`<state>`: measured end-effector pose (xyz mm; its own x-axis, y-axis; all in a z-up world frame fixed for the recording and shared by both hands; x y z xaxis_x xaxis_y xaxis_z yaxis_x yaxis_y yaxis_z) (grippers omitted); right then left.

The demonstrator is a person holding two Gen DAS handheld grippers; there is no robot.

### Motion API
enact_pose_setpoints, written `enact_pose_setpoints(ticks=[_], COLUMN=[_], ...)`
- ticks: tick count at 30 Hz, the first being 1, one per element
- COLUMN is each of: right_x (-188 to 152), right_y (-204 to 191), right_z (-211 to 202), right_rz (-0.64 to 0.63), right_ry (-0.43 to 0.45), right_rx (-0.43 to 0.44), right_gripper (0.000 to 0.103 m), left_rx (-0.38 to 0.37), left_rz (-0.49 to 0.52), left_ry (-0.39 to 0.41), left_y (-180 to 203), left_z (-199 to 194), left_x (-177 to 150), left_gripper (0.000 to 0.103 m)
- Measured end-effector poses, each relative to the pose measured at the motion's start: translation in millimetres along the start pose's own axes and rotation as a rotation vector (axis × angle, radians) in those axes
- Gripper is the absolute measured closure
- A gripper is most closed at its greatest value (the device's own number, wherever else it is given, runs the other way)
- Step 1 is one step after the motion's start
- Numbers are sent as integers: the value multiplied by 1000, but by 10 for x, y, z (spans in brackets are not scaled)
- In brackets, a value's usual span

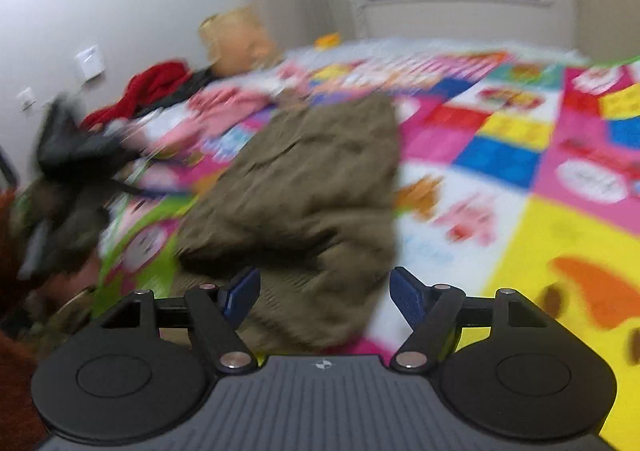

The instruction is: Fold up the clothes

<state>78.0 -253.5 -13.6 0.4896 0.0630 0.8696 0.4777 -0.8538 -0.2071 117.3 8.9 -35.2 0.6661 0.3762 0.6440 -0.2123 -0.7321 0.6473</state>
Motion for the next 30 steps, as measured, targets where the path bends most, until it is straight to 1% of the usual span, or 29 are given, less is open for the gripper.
enact_pose_setpoints(ticks=[3, 5, 6, 9, 11, 12, 13, 14, 15, 16, 17, 18, 19, 20, 21, 22, 24, 26, 27, 28, 30], right_x=[103, 86, 59, -80, -145, -153, -162, -142, -92, -31, 19, 51, 58, 31, -40, -130, -339, -446, -479, -498, -515], right_y=[126, 73, 30, -32, -20, -23, -25, -30, -29, -8, 20, 42, 65, 92, 125, 159, 209, 190, 141, 52, -153], right_z=[65, 179, 246, 447, 594, 636, 678, 693, 687, 666, 631, 588, 543, 502, 461, 425, 324, 192, 120, 48, -92], right_rz=[26, -19, -57, -140, -169, -185, -200, -201, -164, -101, -52, -31, -26, -19, -2, 15, 55, 95, 91, 27, -161], right_ry=[42, 40, 33, -3, -26, -26, -27, -19, -10, 0, 14, 24, 29, 26, 12, -5, -27, -23, -27, -31, -34], right_rx=[-37, -43, -48, -84, -109, -119, -128, -132, -120, -107, -102, -102, -111, -121, -127, -132, -145, -126, -108, -103, -116], right_gripper=[31, 31, 31, 30, 26, 26, 28, 46, 60, 69, 71, 72, 74, 75, 76, 80, 83, 84, 84, 84, 83], left_rx=[-130, -193, -196, -148, -133, -129, -125, -121, -102, -87, -95, -104, -113, -132, -134, -136, -140, -134, -132, -125, -95], left_rz=[-49, -83, -81, -49, -42, -31, -21, -10, 33, 73, 82, 89, 96, 79, 70, 62, 45, 34, 33, 39, 61], left_ry=[-68, -125, -155, -199, -195, -190, -186, -181, -175, -168, -172, -176, -181, -191, -200, -209, -227, -233, -229, -216, -177], left_y=[230, 352, 387, 414, 437, 461, 484, 508, 534, 553, 575, 596, 618, 620, 604, 588, 556, 513, 477, 457, 413], left_z=[-112, -94, -52, 109, 177, 195, 214, 233, 231, 215, 182, 149, 116, 91, 88, 87, 83, 69, 34, 3, -104], left_x=[-365, -602, -716, -927, -947, -946, -946, -945, -967, -992, -1017, -1043, -1068, -1085, -1104, -1123, -1160, -1175, -1134, -1087, -987], left_gripper=[10, 11, 11, 11, 10, 10, 10, 11, 13, 15, 18, 19, 19, 19, 19, 19, 19, 19, 19, 19, 15])
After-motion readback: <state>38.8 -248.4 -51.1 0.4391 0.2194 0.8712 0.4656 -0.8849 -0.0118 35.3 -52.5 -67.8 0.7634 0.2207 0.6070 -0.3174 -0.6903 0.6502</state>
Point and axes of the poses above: each gripper's, at about its wrist camera, not at the fingertips, and z roughly the way its jaws point, y to its right, x to its top, the point moved 9 cm from there along z, roughly the way its jaws point, and after that the axes turned 8 degrees about y, right-handed, at the moved point
